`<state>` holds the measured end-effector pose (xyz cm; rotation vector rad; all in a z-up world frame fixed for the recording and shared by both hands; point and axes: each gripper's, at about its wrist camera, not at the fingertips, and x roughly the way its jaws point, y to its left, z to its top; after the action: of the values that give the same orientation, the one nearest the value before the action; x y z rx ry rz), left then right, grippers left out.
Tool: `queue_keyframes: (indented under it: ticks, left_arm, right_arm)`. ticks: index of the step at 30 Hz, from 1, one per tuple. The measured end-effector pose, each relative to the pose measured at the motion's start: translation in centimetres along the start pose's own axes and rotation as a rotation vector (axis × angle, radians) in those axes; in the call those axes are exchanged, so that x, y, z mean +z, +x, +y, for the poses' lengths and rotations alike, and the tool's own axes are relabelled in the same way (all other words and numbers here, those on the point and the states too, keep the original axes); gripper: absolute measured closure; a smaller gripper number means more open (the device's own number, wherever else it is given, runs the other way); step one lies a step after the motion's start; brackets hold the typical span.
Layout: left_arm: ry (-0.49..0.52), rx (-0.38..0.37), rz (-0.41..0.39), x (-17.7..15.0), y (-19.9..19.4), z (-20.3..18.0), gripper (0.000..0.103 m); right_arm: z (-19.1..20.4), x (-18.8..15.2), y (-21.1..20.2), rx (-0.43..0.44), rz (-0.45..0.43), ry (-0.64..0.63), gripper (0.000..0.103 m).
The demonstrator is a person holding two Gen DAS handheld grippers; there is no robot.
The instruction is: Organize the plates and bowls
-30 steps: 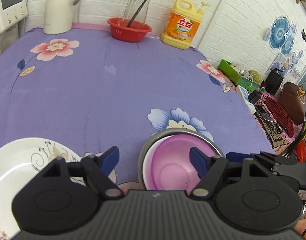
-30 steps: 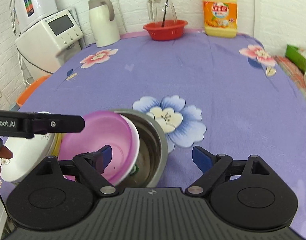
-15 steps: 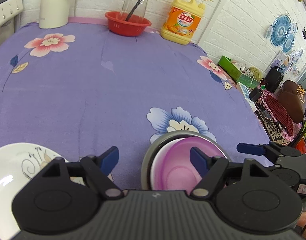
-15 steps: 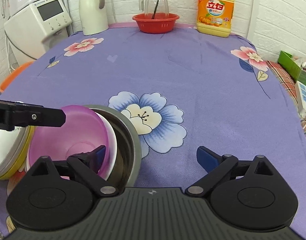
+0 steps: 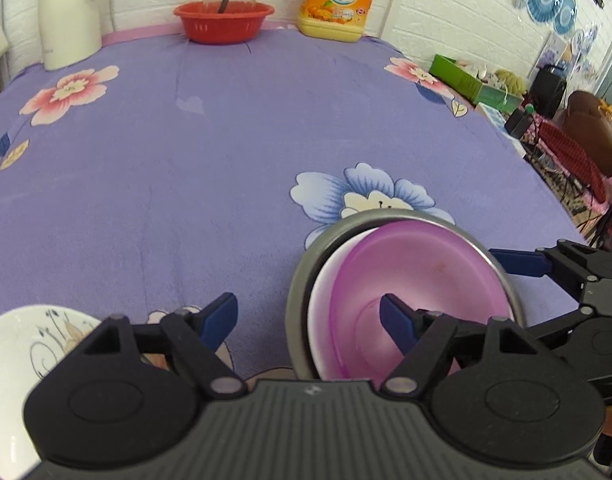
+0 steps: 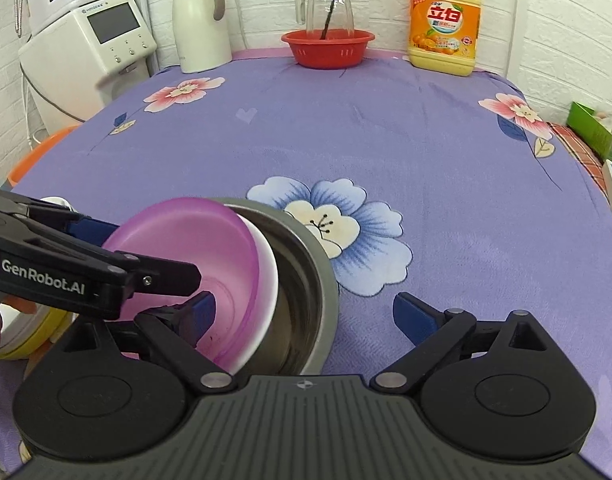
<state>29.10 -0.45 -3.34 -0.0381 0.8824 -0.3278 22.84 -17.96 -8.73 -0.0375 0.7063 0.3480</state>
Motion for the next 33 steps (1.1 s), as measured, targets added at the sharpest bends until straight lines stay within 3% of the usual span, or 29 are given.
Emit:
queue_keyframes:
  ticks: [8, 17, 27, 33]
  left_arm:
    - [0.127, 0.031, -0.053, 1.1, -0.1, -1.3, 0.026]
    - [0.119, -0.005, -0.036, 0.9, 0.6, -1.1, 0.026]
    - [0.088, -0.098, 0.002, 0.1, 0.3, 0.0, 0.026]
    - [0.088, -0.104, 0.002, 0.1, 0.4, 0.3, 0.030]
  right_arm:
    - [-0.2, -1.0, 0.3, 0.023, -0.034, 0.104, 0.000]
    - [-0.1, -1.8, 0.2, 0.007, -0.095, 0.122, 0.000]
    - [0.7, -2.6, -1.0, -0.015, -0.085, 0.154, 0.000]
    - [1.3, -2.7, -0.8, -0.009, -0.102, 0.158, 0.000]
